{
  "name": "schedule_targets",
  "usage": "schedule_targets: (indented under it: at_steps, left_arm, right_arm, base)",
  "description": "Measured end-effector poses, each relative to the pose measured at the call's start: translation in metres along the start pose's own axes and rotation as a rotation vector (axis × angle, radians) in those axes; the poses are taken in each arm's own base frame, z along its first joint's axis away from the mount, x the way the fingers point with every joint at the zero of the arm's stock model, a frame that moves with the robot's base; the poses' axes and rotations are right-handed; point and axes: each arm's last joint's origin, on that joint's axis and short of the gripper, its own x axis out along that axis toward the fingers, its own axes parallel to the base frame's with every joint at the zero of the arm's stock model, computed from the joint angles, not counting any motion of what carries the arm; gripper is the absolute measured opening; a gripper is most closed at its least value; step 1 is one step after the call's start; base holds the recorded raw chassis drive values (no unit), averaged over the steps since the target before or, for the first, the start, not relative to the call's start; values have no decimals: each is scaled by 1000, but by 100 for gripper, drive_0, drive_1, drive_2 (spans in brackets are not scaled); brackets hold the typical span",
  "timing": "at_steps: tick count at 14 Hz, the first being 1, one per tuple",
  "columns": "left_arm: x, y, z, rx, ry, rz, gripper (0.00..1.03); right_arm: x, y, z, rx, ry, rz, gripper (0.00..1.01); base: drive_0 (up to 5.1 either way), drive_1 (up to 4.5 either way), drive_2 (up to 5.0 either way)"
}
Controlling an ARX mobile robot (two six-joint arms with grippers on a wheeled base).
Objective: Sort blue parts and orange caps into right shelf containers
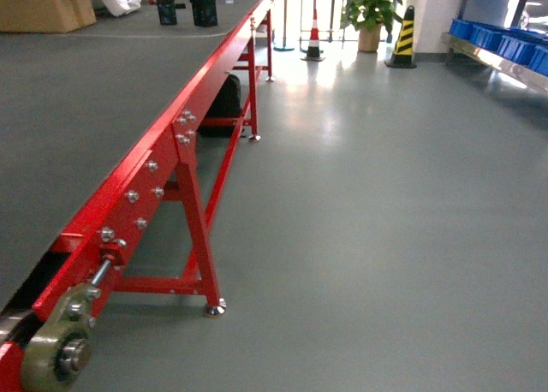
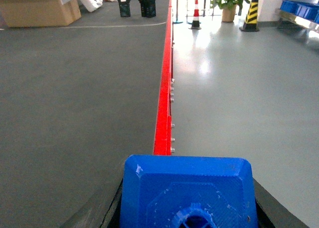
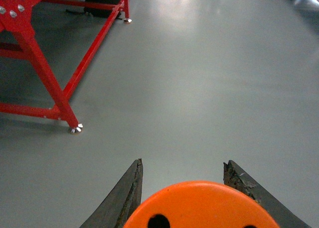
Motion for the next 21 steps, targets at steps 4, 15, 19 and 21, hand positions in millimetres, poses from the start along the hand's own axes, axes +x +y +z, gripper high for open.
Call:
schedule_targets:
  at_steps: [4,15,19,21]
  left_arm:
    - [0,0,-1,0,10,-1,44]
    - [0,0,0,0,-2,1,44]
    - [0,0,-1,0,6,0,44]
    - [0,0,0,0,0,0,44]
  right_arm:
    - [0,0,0,0,3,1,43]
    - [0,0,0,0,0,0,43]
    - [0,0,0,0,3,0,43]
    - [0,0,0,0,2,-1,43]
  base:
    - [510,-231,-231]
    - [504,-238,-238]
    - [489,-231,-231]
    - [330,-161,-161]
